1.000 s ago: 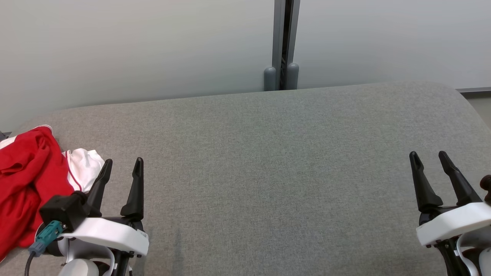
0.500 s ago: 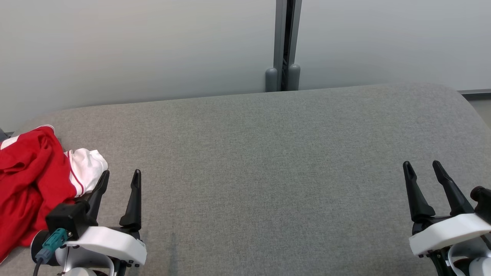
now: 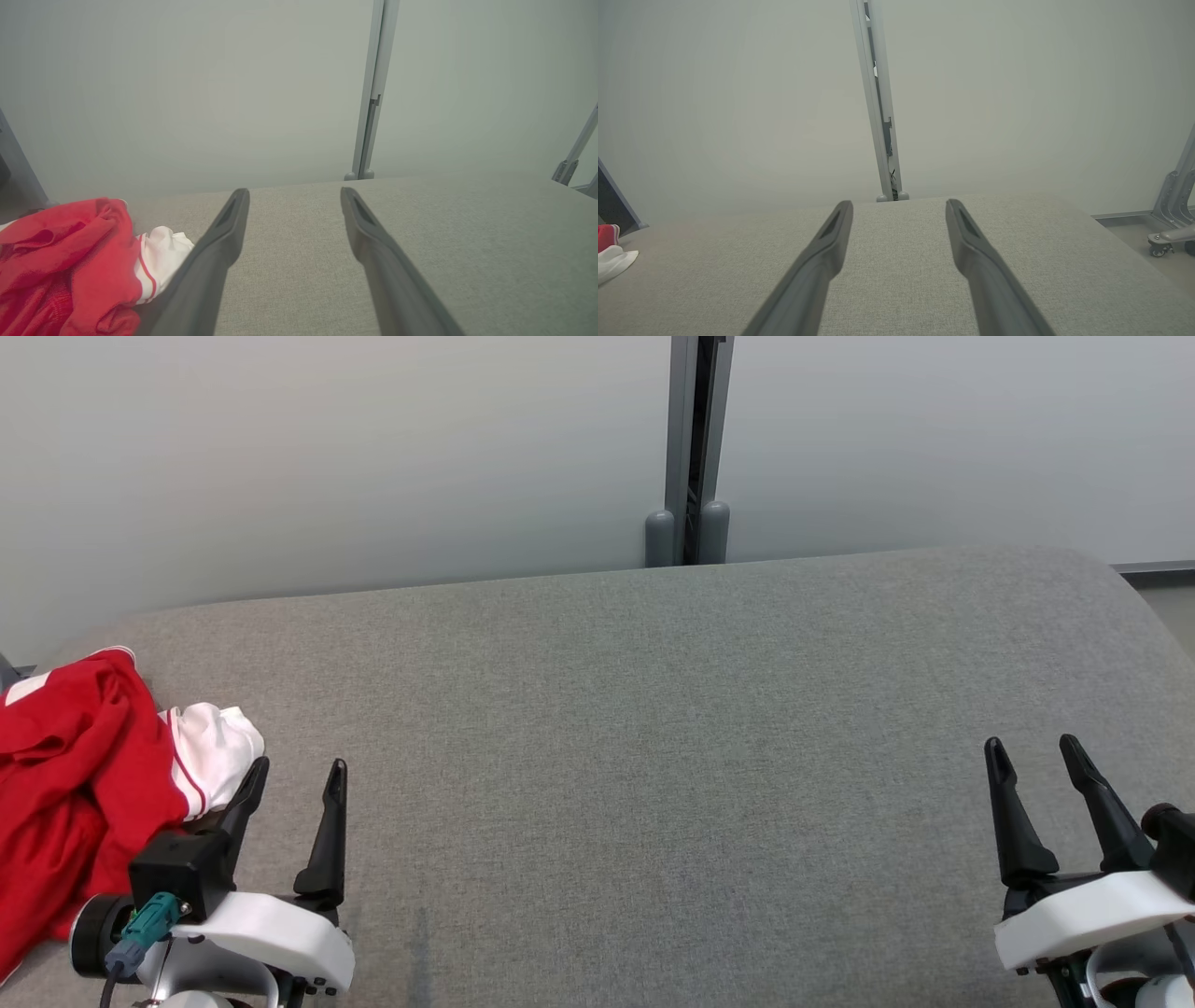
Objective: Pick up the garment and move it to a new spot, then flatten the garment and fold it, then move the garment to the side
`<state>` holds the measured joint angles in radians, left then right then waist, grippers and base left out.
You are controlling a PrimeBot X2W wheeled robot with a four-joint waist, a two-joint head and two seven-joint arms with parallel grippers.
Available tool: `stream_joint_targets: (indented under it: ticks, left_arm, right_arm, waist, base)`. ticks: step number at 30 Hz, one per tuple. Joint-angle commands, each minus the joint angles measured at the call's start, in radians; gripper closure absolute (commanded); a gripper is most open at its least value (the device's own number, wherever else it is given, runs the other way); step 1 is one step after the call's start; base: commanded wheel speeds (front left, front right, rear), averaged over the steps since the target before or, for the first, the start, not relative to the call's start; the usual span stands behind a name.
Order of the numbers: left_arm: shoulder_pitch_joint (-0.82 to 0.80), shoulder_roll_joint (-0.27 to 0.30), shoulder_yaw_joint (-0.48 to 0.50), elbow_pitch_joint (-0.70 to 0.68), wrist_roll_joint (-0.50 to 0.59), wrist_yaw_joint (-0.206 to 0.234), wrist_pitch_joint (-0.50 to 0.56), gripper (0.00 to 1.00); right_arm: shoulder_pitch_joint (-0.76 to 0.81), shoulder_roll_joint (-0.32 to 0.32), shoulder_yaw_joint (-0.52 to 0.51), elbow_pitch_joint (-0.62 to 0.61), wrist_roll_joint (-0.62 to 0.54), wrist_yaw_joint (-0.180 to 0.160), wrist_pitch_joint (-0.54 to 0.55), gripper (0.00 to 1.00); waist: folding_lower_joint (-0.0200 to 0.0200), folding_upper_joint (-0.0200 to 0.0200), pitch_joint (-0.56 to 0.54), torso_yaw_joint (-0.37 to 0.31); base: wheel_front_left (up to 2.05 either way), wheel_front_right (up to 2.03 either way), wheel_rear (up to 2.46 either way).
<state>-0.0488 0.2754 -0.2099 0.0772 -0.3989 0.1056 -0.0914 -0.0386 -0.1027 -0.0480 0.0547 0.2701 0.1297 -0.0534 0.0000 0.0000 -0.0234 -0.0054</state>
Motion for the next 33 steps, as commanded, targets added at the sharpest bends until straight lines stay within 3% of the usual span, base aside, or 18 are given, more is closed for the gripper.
stream_joint_targets:
  ticks: [1,16,33]
  left_arm:
    - [0.001,0.010,0.001,-0.001,0.022,0.000,0.001,0.00]
    - [-0.002,0.023,0.008,0.009,0.080,0.012,0.007,0.00]
    - [-0.002,0.017,0.006,0.017,0.033,0.005,0.010,0.00]
  right_arm:
    - [0.009,-0.003,0.005,-0.009,-0.022,0.002,-0.009,0.00]
    - [0.035,0.008,0.027,-0.033,-0.105,0.002,-0.032,0.00]
    - [0.041,0.026,-0.002,-0.020,-0.082,0.002,-0.003,0.00]
  waist:
    - [0.0000,0.0000,-0.002,0.000]
    - [0.0000,0.0000,-0.009,0.000]
    - [0.0000,0.0000,-0.007,0.003]
  base:
    - [0.00,0.00,0.00]
    - [0.00,0.00,0.00]
    - [0.00,0.00,0.00]
